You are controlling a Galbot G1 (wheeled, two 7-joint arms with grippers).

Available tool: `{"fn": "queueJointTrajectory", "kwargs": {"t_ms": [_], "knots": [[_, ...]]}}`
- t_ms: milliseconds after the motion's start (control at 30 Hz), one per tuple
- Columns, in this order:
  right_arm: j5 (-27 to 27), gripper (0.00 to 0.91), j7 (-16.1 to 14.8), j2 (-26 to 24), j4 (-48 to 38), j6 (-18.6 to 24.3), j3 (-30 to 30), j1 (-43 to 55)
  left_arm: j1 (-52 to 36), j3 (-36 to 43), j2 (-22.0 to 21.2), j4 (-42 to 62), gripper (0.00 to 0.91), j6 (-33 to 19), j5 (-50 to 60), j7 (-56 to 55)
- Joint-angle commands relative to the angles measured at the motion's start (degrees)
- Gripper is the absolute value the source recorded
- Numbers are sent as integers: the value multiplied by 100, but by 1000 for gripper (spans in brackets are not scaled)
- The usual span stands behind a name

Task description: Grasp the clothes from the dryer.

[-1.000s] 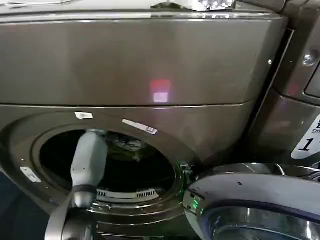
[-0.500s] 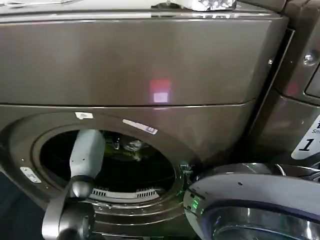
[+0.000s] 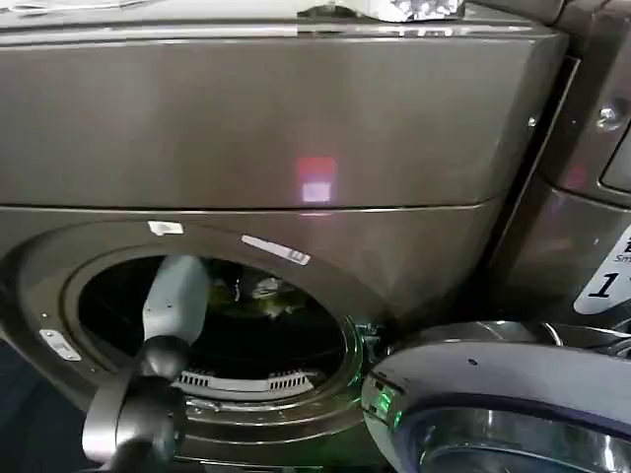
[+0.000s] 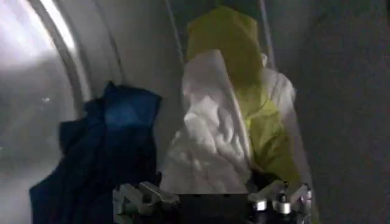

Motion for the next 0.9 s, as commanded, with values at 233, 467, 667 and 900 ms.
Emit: {"fn": "queueJointTrajectory", "kwargs": {"t_ms": [233,467,667,900], "knots": [[6,907,-75,6,10,-47,-34,-4,89,-40,37,242,0,-89,-320,172],[58,907,-84,97,71,-81,-96,-29,157,24,56,-116,0,405,-457,227],[23,907,-112,114,76,-104,-103,-36,212,49,72,-186,0,385,-710,236],[-132,907,-165,169,208,-537,-144,-81,410,35,15,-735,0,789,-2197,-1184]]}}
